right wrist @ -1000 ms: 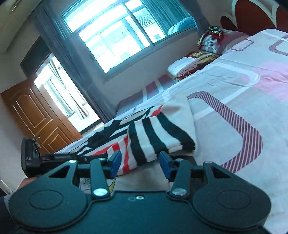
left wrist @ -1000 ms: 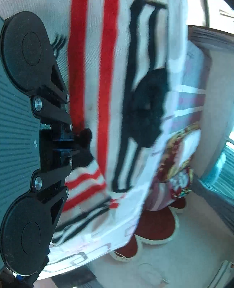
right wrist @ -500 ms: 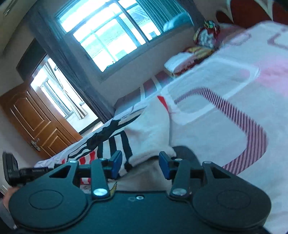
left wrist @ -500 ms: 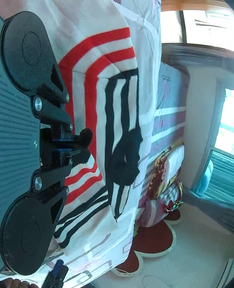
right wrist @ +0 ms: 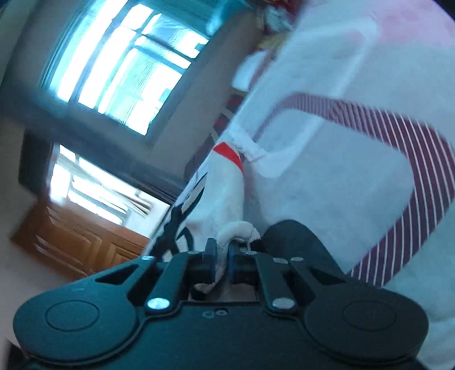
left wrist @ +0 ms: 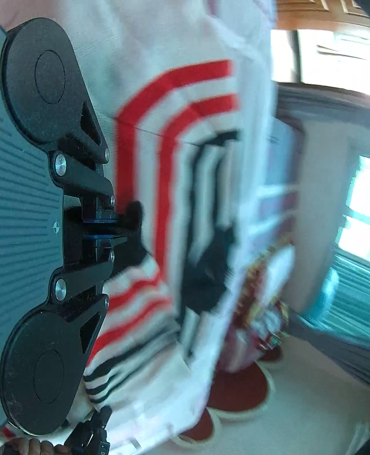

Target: Fold small clothes

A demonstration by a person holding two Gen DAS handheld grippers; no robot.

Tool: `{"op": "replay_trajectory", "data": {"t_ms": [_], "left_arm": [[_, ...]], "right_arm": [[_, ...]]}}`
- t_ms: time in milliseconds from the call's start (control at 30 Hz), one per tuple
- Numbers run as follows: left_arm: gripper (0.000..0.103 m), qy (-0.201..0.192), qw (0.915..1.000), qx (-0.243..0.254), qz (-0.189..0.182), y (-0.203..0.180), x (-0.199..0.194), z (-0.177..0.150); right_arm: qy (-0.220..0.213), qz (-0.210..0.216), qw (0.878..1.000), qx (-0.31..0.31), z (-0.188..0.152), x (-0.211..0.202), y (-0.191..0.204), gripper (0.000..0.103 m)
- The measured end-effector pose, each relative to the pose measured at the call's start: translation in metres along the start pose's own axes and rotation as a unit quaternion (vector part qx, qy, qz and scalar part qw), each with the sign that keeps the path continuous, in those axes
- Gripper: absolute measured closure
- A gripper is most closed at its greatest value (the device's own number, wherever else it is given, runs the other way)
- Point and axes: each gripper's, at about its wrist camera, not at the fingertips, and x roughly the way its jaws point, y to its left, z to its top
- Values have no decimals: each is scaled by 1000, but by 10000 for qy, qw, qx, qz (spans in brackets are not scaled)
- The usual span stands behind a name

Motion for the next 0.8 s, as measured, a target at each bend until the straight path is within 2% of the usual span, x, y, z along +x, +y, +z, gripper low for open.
{"op": "replay_trajectory", "data": {"t_ms": [33,100,167,267,333,433,567,667,733,767,800], "left_arm": [[96,-66,9999,-74,-38,2,1,-1],[96,-50,9999,-111,-45,2,-1,0],[96,-56,9999,-81,-53,1,0,-1],[96,-104,9998,-112,-87,2,1,-2],[96,-177,9997,-161,-91,4,0,-4],[96,-239,9994,-234,-68,4,-1,-7],[96,-341,9993,-126,-75,1,-3,-6],[96,-403,9990,-113,-133,3,-3,-8],[96,-553,9983,-142,-130,4,-7,-9],[96,-815,9964,-163,-156,4,-15,-12],[96,-1033,9943,-212,-168,5,-23,-13]], "right_arm": [[153,-158,9997,43,-2,7,-5,95],[186,-36,9998,107,1,6,-8,95],[164,24,9997,-153,7,-5,0,82],[-341,168,9916,-1236,19,-32,21,63],[-315,309,9883,-1461,41,-24,22,62],[-144,728,9865,-1458,75,13,8,63],[99,720,9906,-1156,99,66,-5,64],[140,721,9940,-814,110,88,-8,62],[327,533,9942,-878,112,98,-3,73],[405,468,9922,-1080,112,102,4,95],[277,367,9900,-1330,112,97,12,95]]}}
